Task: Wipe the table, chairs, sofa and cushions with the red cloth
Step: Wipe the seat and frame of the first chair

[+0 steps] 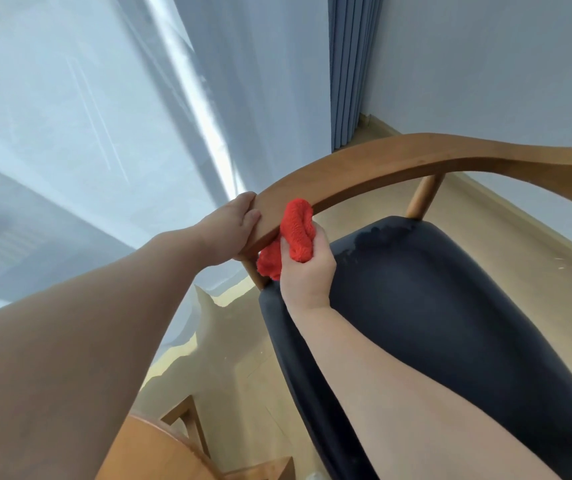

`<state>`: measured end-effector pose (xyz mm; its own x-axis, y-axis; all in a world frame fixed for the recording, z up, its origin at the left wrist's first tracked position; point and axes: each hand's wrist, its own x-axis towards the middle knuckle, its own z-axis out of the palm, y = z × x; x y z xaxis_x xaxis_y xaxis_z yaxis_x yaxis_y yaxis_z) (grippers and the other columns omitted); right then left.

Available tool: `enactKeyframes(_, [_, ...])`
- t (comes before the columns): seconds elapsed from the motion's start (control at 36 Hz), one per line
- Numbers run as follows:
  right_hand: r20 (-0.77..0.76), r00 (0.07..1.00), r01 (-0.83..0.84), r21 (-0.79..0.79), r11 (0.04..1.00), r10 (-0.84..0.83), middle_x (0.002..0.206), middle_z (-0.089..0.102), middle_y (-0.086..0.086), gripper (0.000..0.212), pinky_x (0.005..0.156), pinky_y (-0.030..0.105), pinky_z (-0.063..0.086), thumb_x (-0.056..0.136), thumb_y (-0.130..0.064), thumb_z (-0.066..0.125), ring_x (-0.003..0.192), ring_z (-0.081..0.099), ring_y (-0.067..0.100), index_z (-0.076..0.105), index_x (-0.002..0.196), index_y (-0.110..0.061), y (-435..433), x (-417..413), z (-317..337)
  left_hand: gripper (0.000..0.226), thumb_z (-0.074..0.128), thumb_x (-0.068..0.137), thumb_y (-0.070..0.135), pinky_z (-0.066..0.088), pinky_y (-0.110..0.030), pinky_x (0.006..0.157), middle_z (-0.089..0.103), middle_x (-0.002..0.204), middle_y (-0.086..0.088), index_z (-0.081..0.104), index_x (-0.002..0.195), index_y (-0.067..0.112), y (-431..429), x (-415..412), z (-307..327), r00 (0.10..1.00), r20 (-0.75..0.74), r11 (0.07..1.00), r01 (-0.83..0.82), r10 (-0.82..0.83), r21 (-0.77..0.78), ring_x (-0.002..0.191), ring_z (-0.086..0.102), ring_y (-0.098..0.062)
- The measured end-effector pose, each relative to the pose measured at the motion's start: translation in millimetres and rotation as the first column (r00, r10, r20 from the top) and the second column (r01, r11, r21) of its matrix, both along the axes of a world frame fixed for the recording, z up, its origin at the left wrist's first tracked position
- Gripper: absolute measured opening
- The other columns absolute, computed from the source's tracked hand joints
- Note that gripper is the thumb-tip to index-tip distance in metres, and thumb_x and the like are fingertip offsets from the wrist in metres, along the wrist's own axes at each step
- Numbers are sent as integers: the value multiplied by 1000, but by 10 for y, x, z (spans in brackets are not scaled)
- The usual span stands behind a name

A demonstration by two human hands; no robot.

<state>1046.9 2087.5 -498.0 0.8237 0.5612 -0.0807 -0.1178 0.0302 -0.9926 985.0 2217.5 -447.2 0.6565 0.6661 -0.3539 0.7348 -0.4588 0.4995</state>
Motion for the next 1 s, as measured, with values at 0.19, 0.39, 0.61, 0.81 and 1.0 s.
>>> enactKeyframes(0.19, [68, 945, -318, -22, 948, 319, 89, 66, -14, 18, 78, 14, 50, 90, -21, 66, 89, 64, 3, 60, 97, -36, -225, -88, -49, 32, 32, 102, 30, 35, -30, 79, 54, 106, -3, 42, 130, 18, -27, 0, -5, 999, 29, 999, -17, 16, 41, 94, 51, -23])
enactKeyframes(0.39, [340, 839, -349, -261, 900, 424, 106, 58, 1, 23, 92, 24, 45, 87, -10, 63, 99, 58, 10, 64, 109, -12, -643, 537, 46, 27, 32, 100, 32, 31, -31, 78, 57, 110, -9, 47, 119, 19, -68, -18, -66, 996, 68, 987, -69, 60, 142, 91, 48, -25])
enactKeyframes(0.61, [625, 588, -244, -468, 849, 514, 112, 63, 4, 33, 94, 37, 48, 80, -4, 63, 105, 60, 25, 65, 113, -9, -916, 1411, 321, 64, 30, 85, 68, 36, -44, 87, 56, 113, -12, 43, 116, 13, -343, 148, -183, 995, -90, 795, 15, 51, 607, 101, 52, -34])
enactKeyframes(0.81, [836, -224, -84, -529, 844, 502, 101, 68, 12, 31, 77, 44, 48, 70, 0, 71, 93, 63, 36, 75, 96, -16, -739, 1857, 413, 66, 38, 90, 55, 29, -41, 105, 41, 138, -8, 29, 139, 11, -355, 376, -220, 994, -42, 788, 104, -99, 606, 124, 39, -30])
enactKeyframes(1.0, [562, -655, 109, -592, 799, 505, 115, 62, 12, 27, 90, 46, 46, 83, -17, 67, 107, 58, 34, 68, 109, -20, -495, 2078, 428, 51, 27, 96, 52, 29, -43, 106, 36, 140, -8, 28, 140, 27, -391, 629, -242, 986, -59, 734, 155, -154, 661, 122, 34, -32])
